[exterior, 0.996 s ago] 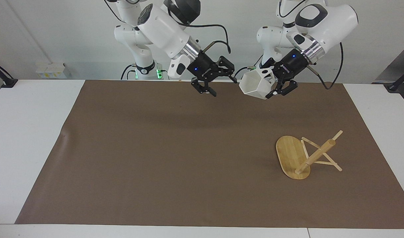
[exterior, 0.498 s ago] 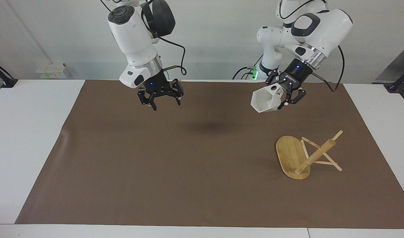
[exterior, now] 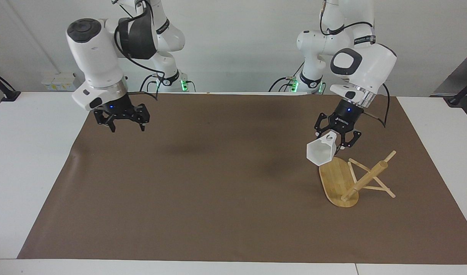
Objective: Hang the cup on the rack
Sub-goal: 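Carry the cup with the left gripper onto a peg of the mug tree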
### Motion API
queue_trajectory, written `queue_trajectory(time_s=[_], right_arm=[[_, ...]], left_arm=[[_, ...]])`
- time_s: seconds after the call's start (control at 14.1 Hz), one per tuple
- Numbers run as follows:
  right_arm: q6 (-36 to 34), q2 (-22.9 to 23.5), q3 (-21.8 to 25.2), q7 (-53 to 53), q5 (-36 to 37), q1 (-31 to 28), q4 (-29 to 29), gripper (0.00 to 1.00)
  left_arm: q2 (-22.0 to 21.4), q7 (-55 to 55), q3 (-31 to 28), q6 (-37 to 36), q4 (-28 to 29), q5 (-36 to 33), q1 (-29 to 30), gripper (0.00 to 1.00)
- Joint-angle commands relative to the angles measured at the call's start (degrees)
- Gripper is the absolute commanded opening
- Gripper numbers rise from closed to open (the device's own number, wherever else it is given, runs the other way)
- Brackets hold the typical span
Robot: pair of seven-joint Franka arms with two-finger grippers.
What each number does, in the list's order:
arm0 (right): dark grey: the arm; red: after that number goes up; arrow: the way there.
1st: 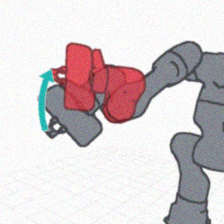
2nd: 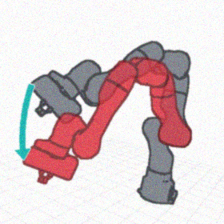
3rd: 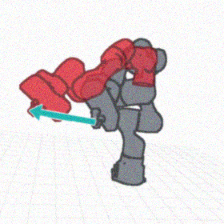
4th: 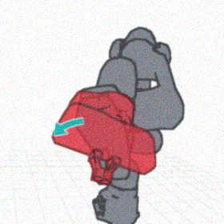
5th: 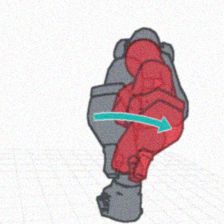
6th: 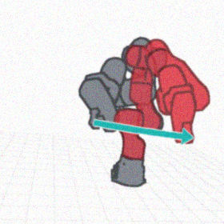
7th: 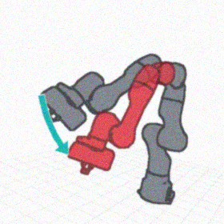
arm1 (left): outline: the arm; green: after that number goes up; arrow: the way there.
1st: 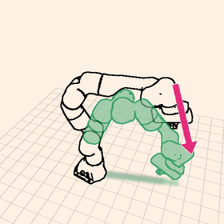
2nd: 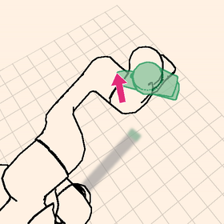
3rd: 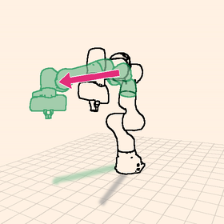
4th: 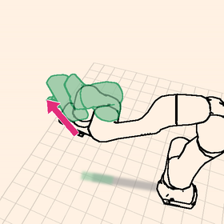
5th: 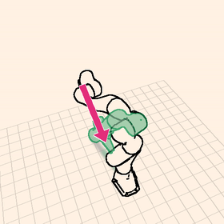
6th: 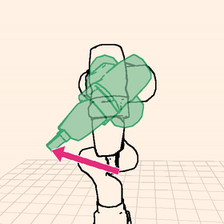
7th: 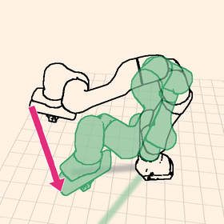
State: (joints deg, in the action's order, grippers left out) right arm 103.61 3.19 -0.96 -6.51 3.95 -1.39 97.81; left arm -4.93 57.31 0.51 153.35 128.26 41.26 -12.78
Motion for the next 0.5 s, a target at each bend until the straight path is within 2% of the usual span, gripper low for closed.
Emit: queue_trajectory(time_s=[0.0, 0.21, 0.43], right_arm=[[2.8, -1.2, 4.5, -5.0, 1.0, -0.1, 1.3, 1.00], [4.1, -1.3, 6.6, -5.0, 0.3, 0.0, 0.5, 1.00], [-1.1, -1.5, 8.8, -5.1, 0.2, 0.1, -3.0, 1.00]], left_arm=[[3.1, -6.9, 0.2, 0.8, -3.6, -0.9, 0.7, 0.00], [6.0, -7.4, 0.0, 0.6, -7.0, -1.2, 2.8, 0.00], [8.0, -8.4, -0.1, 0.4, -9.9, -2.6, 4.3, 0.00]])
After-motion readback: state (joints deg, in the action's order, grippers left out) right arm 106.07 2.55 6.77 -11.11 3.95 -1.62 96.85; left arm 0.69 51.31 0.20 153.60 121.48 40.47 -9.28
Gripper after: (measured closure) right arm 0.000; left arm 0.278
